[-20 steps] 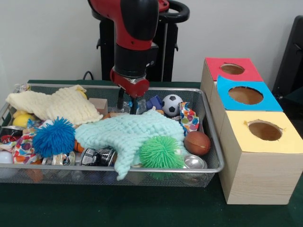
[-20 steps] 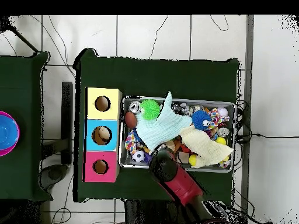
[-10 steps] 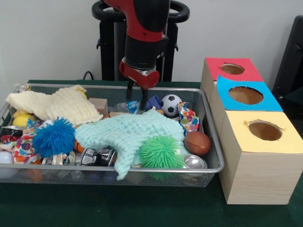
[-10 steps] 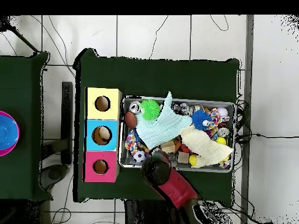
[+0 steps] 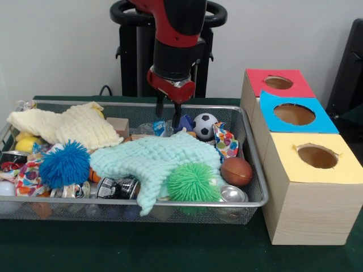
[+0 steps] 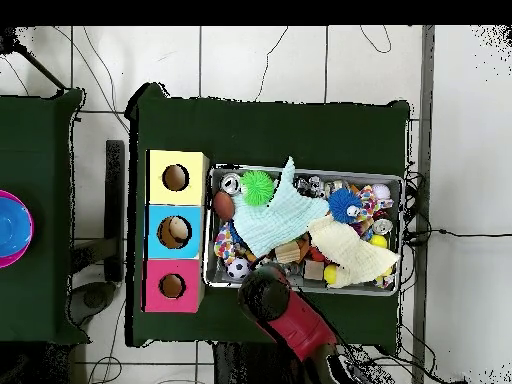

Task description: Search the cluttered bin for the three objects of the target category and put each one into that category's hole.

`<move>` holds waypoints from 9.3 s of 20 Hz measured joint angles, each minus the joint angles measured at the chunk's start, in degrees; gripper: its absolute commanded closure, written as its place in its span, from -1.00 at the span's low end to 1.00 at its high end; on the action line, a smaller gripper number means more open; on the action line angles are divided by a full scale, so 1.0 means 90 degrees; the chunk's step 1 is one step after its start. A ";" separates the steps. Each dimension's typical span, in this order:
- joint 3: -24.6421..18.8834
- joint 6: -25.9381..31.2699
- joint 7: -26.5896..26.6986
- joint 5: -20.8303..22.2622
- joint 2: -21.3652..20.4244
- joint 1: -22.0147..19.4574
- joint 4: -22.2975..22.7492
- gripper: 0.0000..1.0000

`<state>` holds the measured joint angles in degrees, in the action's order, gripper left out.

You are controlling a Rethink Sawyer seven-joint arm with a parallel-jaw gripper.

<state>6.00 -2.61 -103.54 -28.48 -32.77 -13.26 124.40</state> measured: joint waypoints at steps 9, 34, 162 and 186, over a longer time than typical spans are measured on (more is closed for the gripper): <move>-0.0163 -0.0169 -0.0077 0.0000 0.0282 -0.0456 -0.0034 -1.00; -0.0311 -0.0669 -0.0136 0.0001 0.0401 -0.0448 -0.0139 1.00; 0.0010 -0.0746 -0.0558 0.1087 -0.0715 -0.1256 0.0249 -1.00; -0.0175 -0.0988 -0.0558 0.1083 0.0294 -0.1048 0.0071 -1.00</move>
<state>4.43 -11.50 -108.56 -18.73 -30.12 -22.69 125.04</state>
